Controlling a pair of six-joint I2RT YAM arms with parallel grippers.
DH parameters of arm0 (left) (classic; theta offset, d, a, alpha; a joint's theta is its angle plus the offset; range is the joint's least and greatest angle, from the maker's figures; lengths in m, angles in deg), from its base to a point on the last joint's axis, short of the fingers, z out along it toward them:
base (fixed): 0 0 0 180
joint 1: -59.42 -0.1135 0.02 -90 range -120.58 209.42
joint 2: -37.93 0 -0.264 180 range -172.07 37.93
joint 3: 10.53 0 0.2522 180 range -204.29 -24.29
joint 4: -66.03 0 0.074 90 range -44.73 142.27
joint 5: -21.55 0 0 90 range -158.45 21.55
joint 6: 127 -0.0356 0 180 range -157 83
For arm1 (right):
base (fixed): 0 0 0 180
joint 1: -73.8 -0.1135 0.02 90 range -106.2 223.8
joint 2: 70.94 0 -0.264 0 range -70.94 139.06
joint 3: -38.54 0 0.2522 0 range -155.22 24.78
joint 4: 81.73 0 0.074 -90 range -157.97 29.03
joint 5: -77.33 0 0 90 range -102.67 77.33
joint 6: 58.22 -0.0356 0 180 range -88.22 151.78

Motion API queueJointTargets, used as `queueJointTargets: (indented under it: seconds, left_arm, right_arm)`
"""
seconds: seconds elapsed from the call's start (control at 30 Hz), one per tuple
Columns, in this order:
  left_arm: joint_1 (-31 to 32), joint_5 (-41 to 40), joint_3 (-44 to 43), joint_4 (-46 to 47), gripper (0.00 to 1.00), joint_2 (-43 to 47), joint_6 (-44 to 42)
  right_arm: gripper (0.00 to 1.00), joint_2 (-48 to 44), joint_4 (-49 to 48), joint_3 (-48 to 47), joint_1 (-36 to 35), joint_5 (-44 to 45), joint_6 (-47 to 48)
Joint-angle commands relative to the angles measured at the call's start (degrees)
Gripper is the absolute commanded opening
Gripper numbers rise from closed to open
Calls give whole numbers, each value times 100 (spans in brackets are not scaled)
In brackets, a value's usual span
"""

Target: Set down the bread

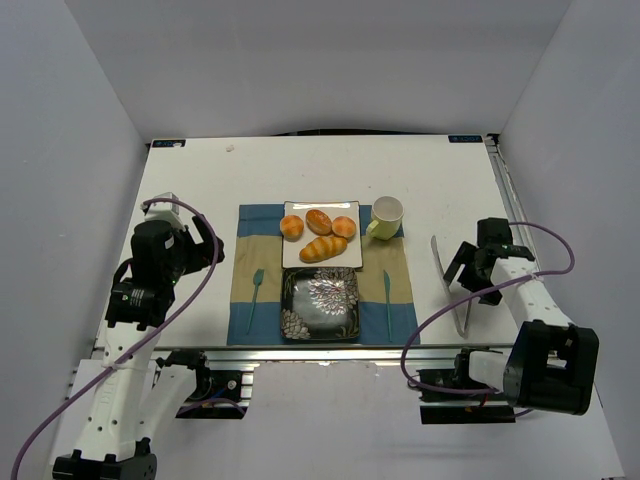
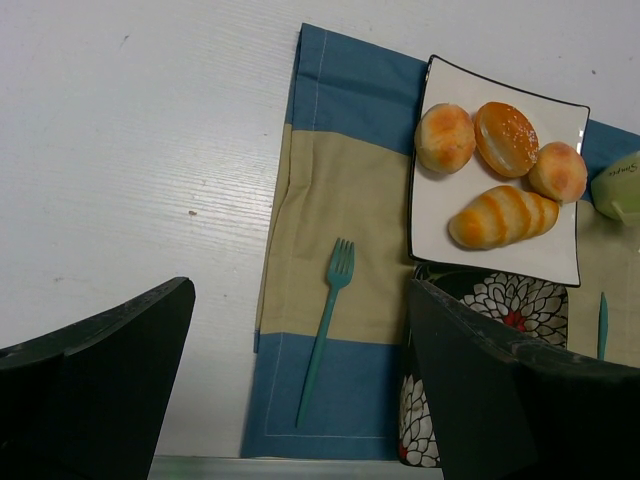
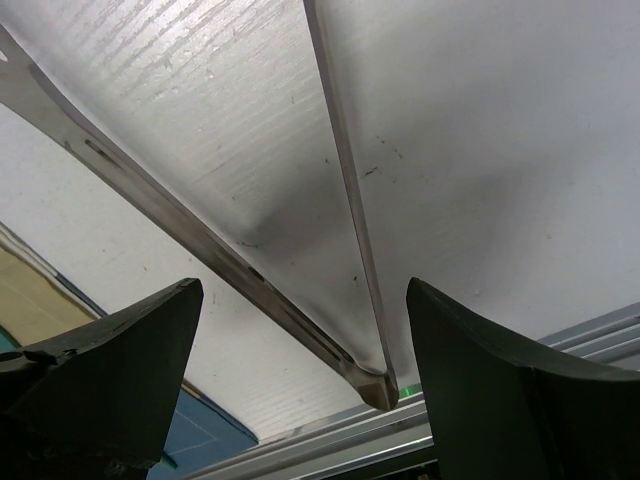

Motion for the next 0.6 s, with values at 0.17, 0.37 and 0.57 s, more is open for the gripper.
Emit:
queueJointTargets:
  seconds: [0.17, 0.37, 0.57]
  left_arm:
    - [18, 74, -42, 4, 98, 78, -34]
    - [18, 83, 64, 48, 98, 105, -8]
    - [18, 65, 73, 57, 98, 122, 1]
  right_arm:
    - [89, 235, -472, 23, 120, -181, 159]
    - [89, 402, -526, -38, 120, -533, 344]
    - [89, 586, -587, -38, 120, -841, 494]
